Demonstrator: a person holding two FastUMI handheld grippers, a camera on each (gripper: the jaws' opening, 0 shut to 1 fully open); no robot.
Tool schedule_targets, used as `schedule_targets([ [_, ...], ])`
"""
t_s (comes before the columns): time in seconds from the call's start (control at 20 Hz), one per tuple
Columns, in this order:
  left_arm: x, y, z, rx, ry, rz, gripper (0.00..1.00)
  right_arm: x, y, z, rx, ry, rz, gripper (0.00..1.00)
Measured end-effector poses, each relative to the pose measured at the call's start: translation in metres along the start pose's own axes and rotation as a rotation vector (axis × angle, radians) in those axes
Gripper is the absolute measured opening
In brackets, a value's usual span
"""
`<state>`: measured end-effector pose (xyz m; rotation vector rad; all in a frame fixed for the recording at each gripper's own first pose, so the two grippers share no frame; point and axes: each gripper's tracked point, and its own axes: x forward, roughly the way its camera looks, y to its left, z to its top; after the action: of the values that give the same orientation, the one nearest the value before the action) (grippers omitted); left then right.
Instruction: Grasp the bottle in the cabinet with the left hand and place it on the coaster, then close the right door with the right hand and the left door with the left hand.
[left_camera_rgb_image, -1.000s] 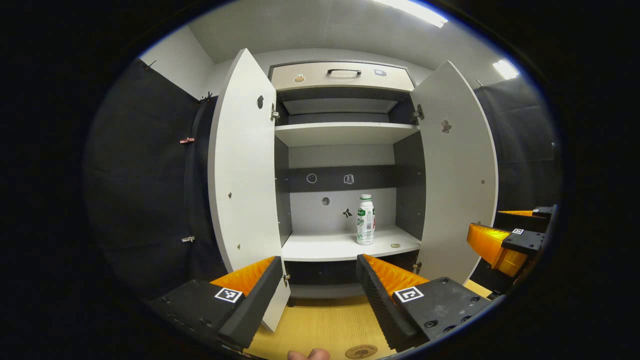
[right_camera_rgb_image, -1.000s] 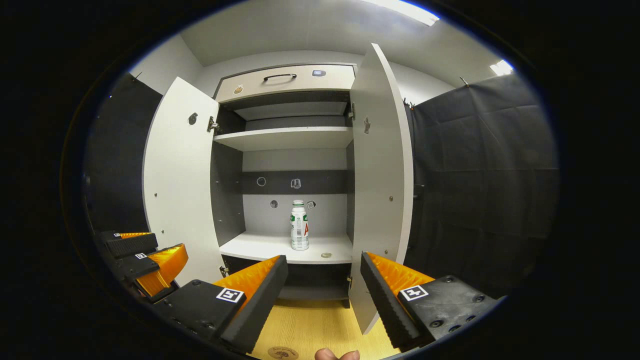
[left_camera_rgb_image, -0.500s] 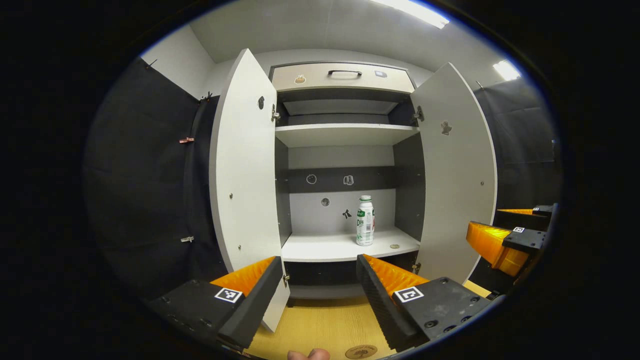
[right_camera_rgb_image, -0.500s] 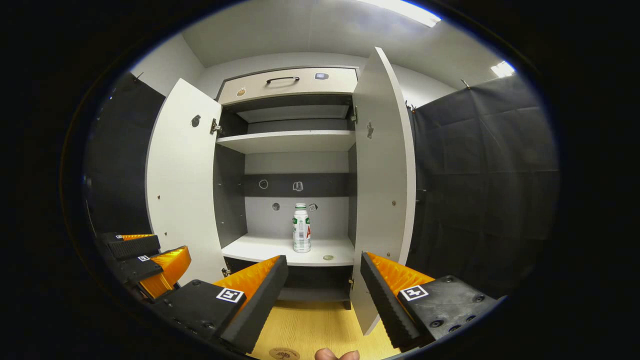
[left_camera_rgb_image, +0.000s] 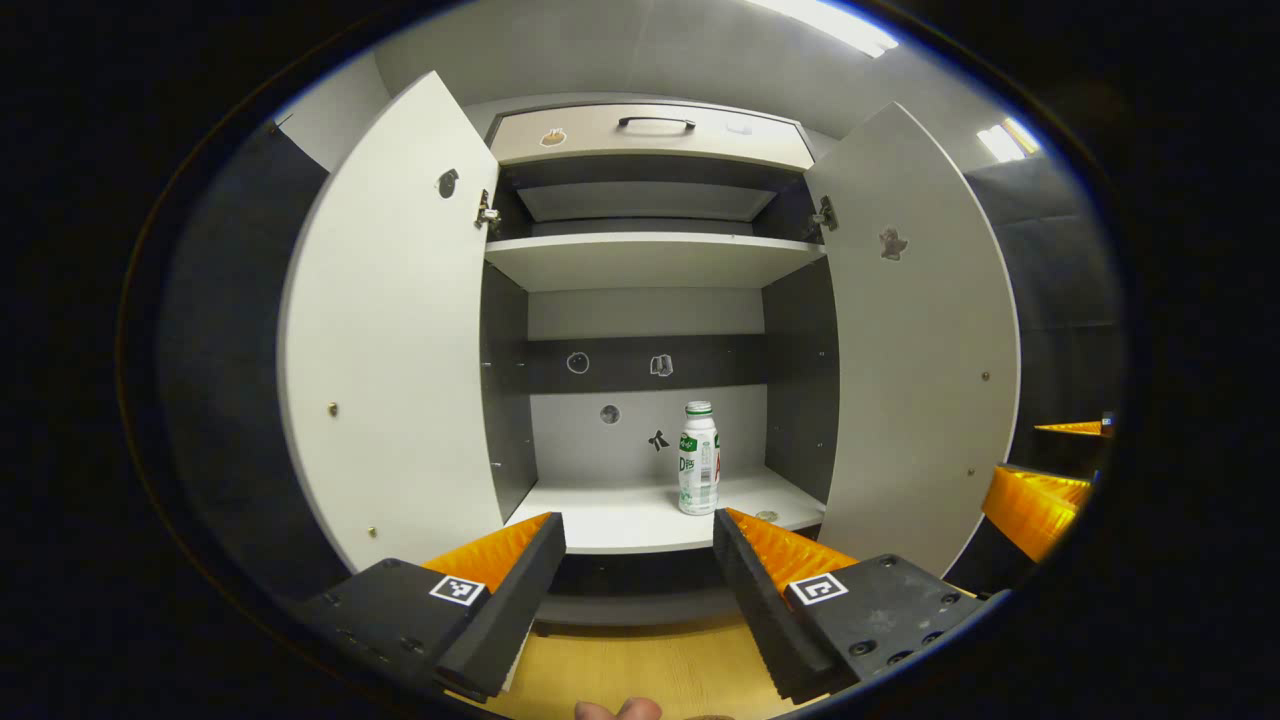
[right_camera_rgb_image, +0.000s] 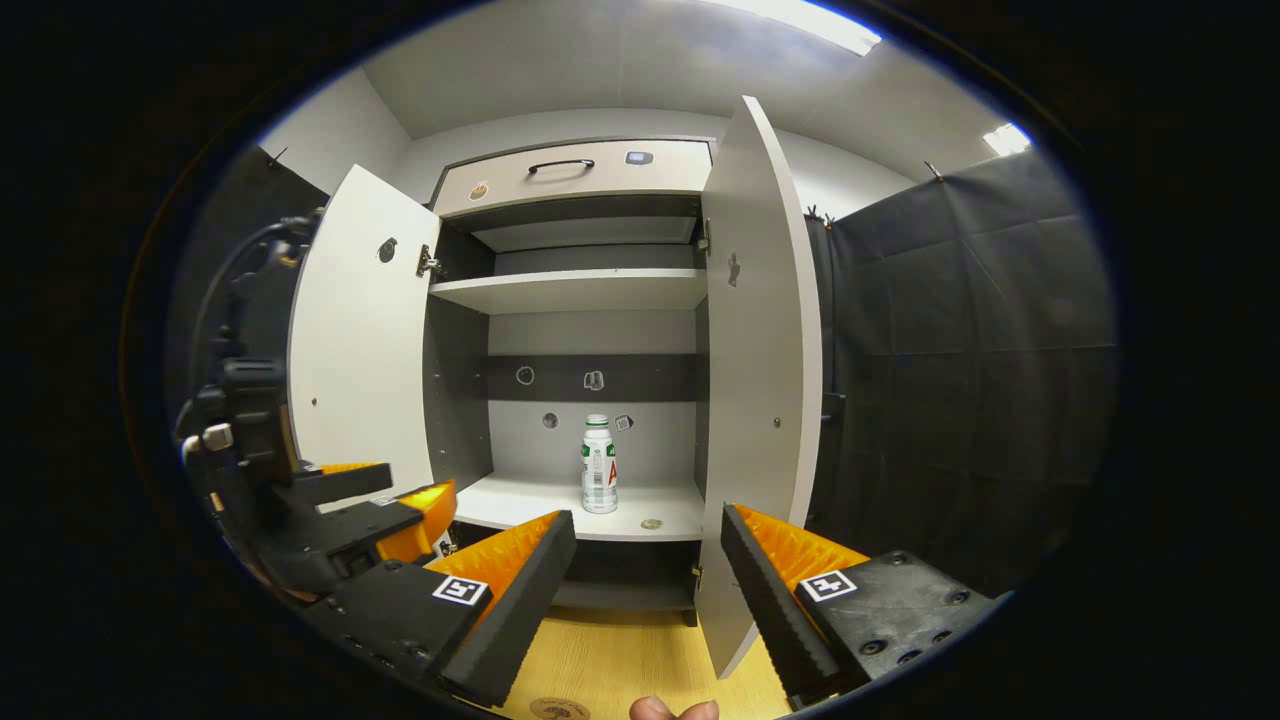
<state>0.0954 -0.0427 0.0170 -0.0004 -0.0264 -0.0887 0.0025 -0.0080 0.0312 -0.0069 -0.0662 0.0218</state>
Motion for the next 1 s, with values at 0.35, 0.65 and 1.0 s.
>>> schedule_targets([
  [0.35,0.113,-0.046,0.005,0.019,-0.027,-0.071,0.95,0.012,-0.018,-0.003,-0.004,-0.016,0.010,0.97],
  [0.65,0.204,-0.064,-0.009,0.043,-0.002,-0.066,0.94,0.015,-0.016,-0.004,0.038,-0.026,0.071,0.97],
  [1.0,0.288,-0.068,-0.042,0.039,0.044,-0.026,0.94,0.023,-0.007,-0.016,0.033,-0.016,0.128,0.97],
])
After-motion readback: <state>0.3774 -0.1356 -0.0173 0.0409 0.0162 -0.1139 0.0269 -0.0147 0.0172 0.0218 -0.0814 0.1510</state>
